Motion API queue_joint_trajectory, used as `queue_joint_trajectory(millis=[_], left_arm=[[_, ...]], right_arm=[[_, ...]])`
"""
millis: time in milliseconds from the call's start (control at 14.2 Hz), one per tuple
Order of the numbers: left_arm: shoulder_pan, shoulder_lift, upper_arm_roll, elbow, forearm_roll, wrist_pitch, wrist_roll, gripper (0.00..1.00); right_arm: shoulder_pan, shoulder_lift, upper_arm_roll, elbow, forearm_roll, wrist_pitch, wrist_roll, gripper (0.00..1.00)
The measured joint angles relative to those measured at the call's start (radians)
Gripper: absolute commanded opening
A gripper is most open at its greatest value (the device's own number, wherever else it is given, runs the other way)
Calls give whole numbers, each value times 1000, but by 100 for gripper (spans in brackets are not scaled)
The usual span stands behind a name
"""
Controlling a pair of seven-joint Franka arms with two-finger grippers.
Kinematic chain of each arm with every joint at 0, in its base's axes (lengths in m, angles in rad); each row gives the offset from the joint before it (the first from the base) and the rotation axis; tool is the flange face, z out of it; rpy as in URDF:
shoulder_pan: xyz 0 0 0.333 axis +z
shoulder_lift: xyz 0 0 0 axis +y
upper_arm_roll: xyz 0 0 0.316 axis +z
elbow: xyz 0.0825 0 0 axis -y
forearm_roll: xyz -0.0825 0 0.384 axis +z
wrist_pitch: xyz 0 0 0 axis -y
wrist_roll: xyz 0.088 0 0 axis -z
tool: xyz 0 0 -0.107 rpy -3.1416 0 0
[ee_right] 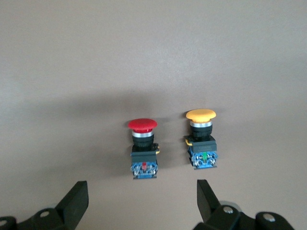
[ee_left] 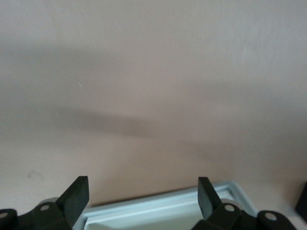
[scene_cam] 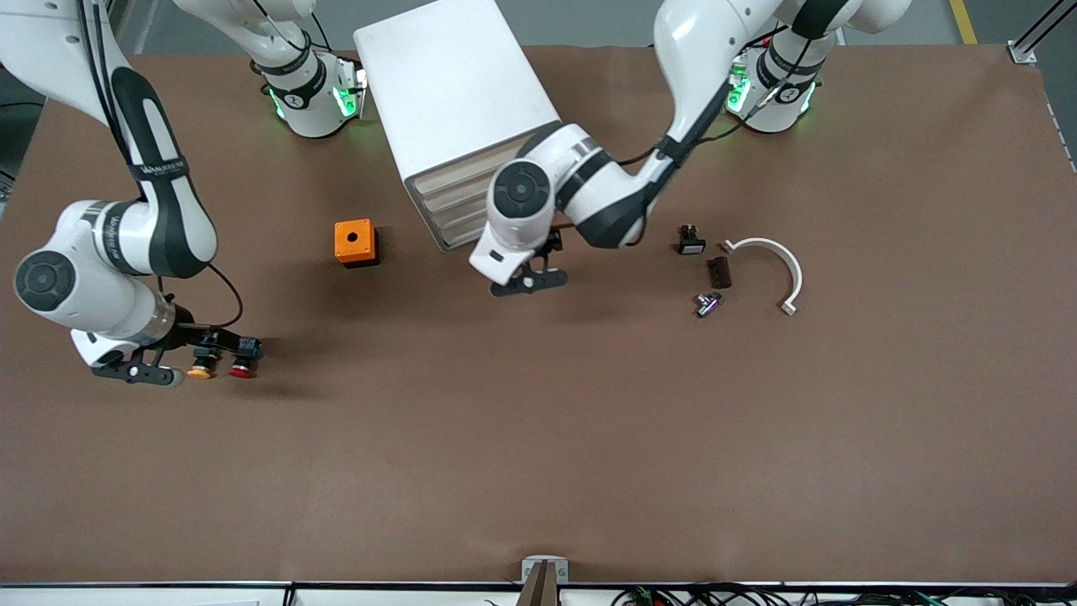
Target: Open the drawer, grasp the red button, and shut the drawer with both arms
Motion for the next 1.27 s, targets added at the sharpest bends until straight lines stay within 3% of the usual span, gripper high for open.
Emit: queue_joint_trajectory(millis=[353,707,848,1272], left_arm=[[135,-70,1,2,0,-23,0,100],[254,-134,2,2,4,-207,0,100],[304,-155,3,2,18,-236,0,100],[442,-211,-11,1,22,-326,60,100]], right_arm=[[1,-149,3,103,3,-313,0,100],[1,-245,4,315,36,-667,0,100],[2,-245,5,364,38,-703,0,100],[2,-230,6,380,39,-711,0,100]])
